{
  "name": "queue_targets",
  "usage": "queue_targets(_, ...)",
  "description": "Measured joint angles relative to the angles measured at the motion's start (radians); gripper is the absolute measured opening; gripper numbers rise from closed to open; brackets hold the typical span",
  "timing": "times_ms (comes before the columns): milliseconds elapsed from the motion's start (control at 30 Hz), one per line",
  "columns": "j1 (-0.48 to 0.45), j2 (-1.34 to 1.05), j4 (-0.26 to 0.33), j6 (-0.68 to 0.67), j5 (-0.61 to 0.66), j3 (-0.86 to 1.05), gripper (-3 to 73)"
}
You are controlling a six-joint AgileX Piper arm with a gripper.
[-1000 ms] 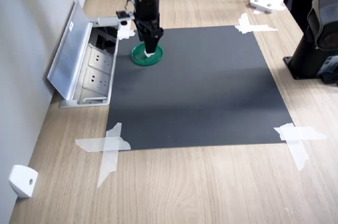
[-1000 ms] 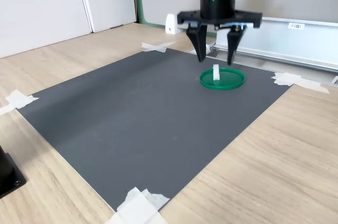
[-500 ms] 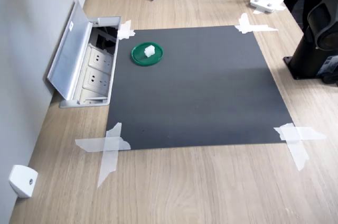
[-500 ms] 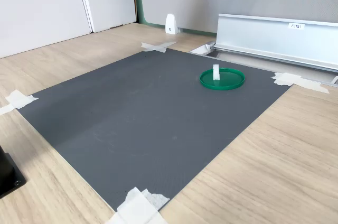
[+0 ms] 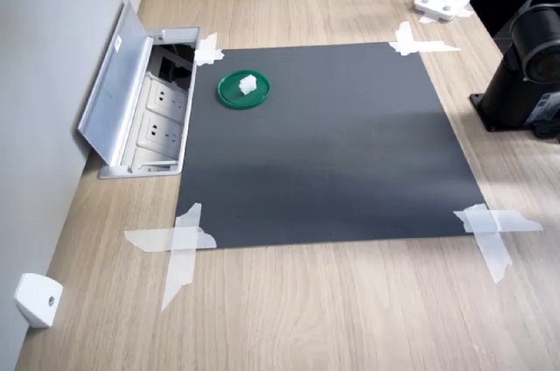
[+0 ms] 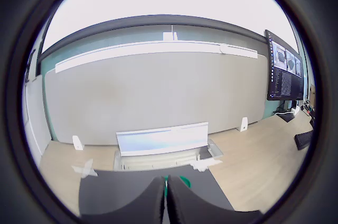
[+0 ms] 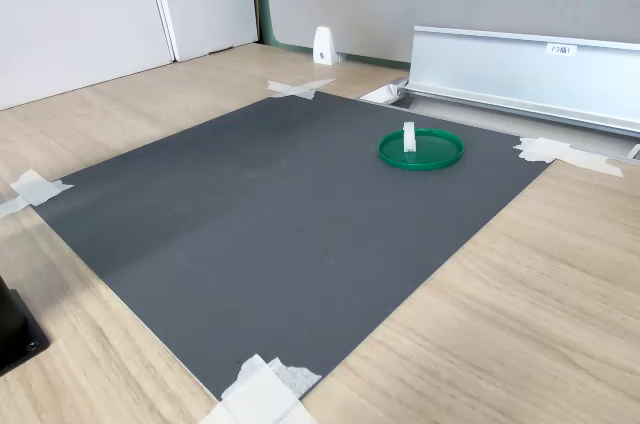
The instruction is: Grasp a white terminal and put it on the green lid.
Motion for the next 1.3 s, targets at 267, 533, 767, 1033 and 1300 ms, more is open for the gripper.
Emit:
queue_targets(267,0.000,-0.278,-0.041,-0.002,0.059,0.225,-0.5)
queue_targets(533,0.000,-0.286,-0.048,-0.003,0.098,0.247,-0.5)
queue_targets(767,0.000,-0.286,-0.051,-0.003,0.111,0.247,-0.5)
queue_targets(1033,0.000,-0.286,-0.051,-0.003,0.110,0.247,-0.6)
queue_targets(1300,0.000,-0.286,-0.051,-0.003,0.110,0.247,-0.6)
